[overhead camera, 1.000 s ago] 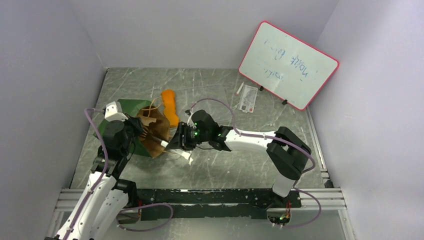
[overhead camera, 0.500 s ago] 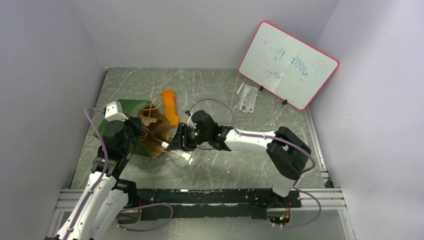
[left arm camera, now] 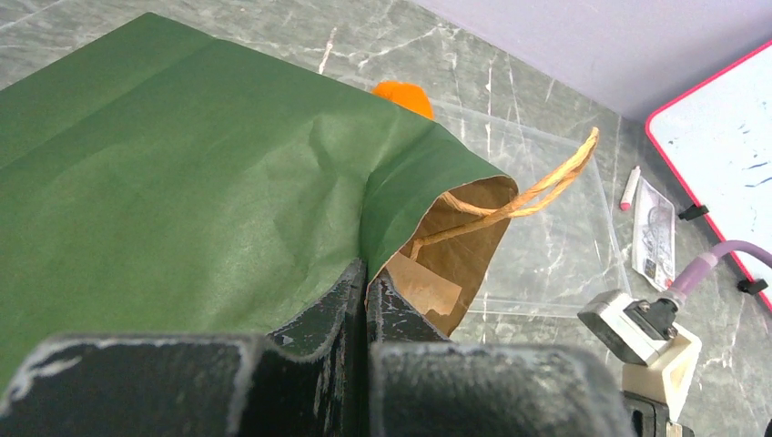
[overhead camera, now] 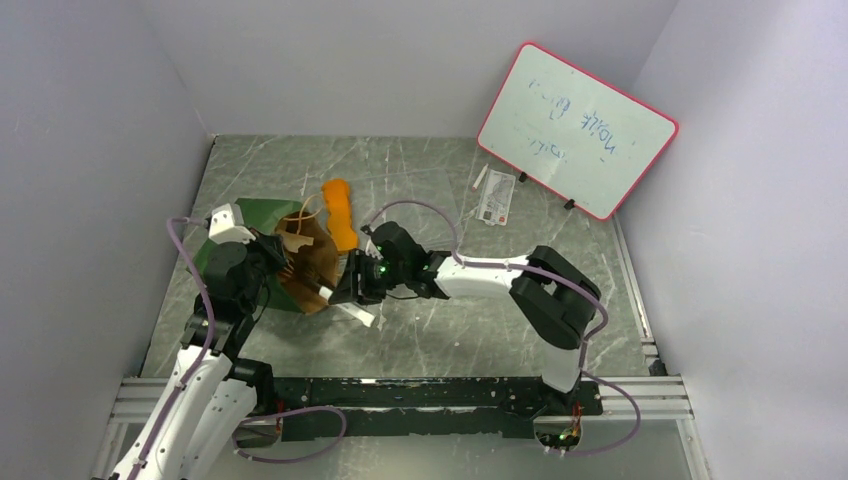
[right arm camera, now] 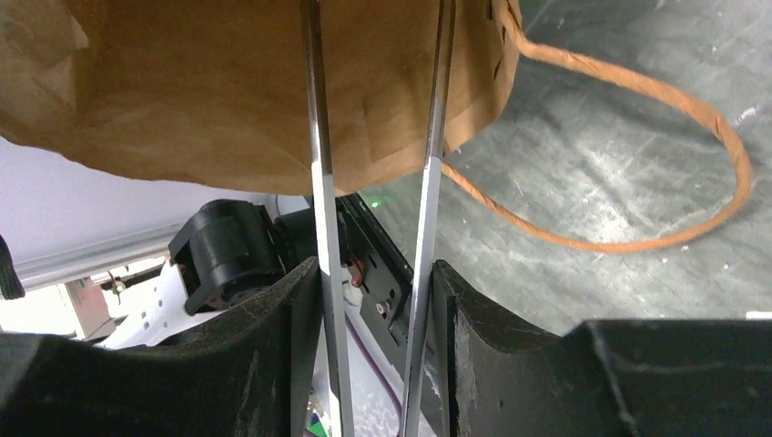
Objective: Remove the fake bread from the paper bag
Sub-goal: Take out the fake bread from the paper bag.
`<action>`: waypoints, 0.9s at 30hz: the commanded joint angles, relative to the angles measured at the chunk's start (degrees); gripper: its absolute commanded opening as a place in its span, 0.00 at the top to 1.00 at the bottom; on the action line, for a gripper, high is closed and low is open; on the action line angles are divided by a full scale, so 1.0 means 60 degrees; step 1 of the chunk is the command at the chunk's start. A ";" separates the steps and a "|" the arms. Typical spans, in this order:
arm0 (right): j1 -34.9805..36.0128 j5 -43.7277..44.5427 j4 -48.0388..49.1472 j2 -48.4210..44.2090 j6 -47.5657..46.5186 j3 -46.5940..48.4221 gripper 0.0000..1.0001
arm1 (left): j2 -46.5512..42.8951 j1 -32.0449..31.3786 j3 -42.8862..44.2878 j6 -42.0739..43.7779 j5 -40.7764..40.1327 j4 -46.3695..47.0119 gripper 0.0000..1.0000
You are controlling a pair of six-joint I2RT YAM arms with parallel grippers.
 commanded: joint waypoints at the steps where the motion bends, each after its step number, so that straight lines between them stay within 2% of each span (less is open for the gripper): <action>1: 0.0026 -0.0023 0.0193 0.0268 -0.0090 0.0625 0.52 | -0.0131 -0.0001 -0.0022 -0.0189 0.0448 0.0195 0.93; 9: 0.0025 -0.0005 0.0343 0.0788 -0.0071 0.1411 0.53 | -0.0118 -0.0001 -0.0101 -0.0271 0.0553 0.0231 0.93; 13: 0.0022 -0.0075 0.0455 0.0935 0.0040 0.1427 0.56 | -0.0135 -0.0002 -0.0088 -0.0276 0.0539 0.0222 0.93; 15: 0.0026 0.0020 0.0513 0.0869 0.0046 0.1336 0.63 | -0.0162 -0.0002 -0.0089 -0.0268 0.0505 0.0193 0.93; 21: 0.0018 0.0509 0.0679 0.0250 -0.0040 0.0871 0.95 | -0.0350 0.0006 -0.0140 -0.0394 0.0050 -0.0009 0.93; 23: 0.0022 0.0650 0.0623 0.0016 -0.0104 0.0743 1.00 | -0.0372 -0.0001 -0.0074 -0.0479 -0.0276 -0.0181 0.93; 27: 0.0014 0.0898 0.0666 -0.0579 -0.0146 0.0335 1.00 | -0.0330 -0.0002 0.0093 -0.0479 -0.0773 -0.0382 0.93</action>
